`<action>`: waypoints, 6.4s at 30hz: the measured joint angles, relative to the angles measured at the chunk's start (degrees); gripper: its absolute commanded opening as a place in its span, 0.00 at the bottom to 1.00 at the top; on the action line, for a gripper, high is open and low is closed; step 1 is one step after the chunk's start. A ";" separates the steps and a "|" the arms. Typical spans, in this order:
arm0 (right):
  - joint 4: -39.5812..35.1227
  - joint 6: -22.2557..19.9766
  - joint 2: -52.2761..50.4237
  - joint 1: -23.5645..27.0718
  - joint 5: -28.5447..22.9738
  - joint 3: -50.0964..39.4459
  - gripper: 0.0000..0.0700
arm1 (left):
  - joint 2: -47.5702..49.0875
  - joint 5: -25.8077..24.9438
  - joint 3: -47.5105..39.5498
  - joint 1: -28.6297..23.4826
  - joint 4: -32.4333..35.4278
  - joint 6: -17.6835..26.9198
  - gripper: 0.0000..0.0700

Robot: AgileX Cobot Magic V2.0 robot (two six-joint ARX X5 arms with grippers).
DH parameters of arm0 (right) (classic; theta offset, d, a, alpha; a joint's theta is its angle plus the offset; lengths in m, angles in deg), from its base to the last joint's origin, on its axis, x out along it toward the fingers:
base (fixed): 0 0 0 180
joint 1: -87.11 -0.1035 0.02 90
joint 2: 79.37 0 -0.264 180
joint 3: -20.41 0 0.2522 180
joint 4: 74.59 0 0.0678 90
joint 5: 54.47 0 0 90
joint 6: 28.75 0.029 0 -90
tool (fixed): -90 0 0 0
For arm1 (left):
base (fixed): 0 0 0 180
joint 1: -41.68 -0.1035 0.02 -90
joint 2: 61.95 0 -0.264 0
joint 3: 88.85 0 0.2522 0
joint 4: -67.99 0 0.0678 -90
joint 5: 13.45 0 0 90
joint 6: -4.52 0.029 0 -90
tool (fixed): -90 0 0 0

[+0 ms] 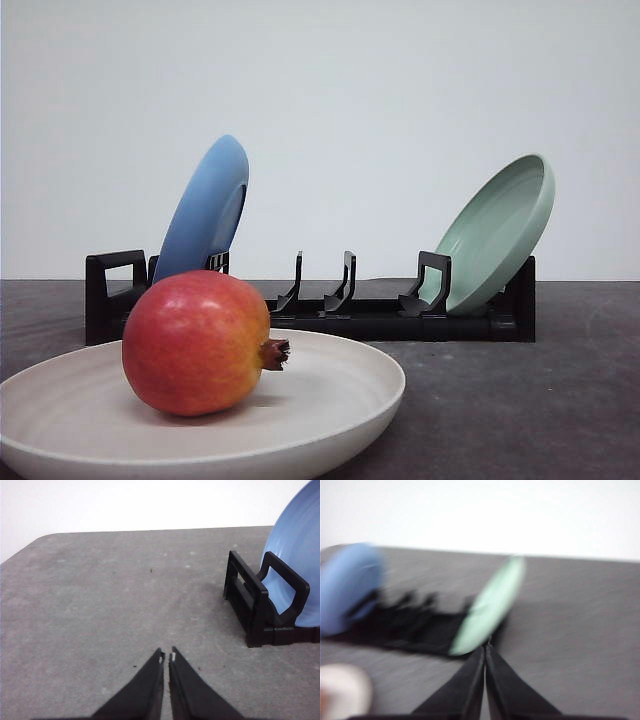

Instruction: Place pomegranate in white plate

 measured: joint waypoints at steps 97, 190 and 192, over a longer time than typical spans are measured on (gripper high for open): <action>-21.53 -8.21 -8.21 17.45 1.08 -29.83 0.00 | 0.00 0.00 0.00 -0.02 0.00 0.00 0.00; -21.53 -8.21 -8.21 17.45 1.08 -29.83 0.00 | 0.00 0.00 0.00 -0.02 0.00 0.00 0.00; -21.53 -8.21 -8.21 17.45 1.08 -29.83 0.00 | 0.00 0.00 0.00 0.00 0.00 0.00 0.00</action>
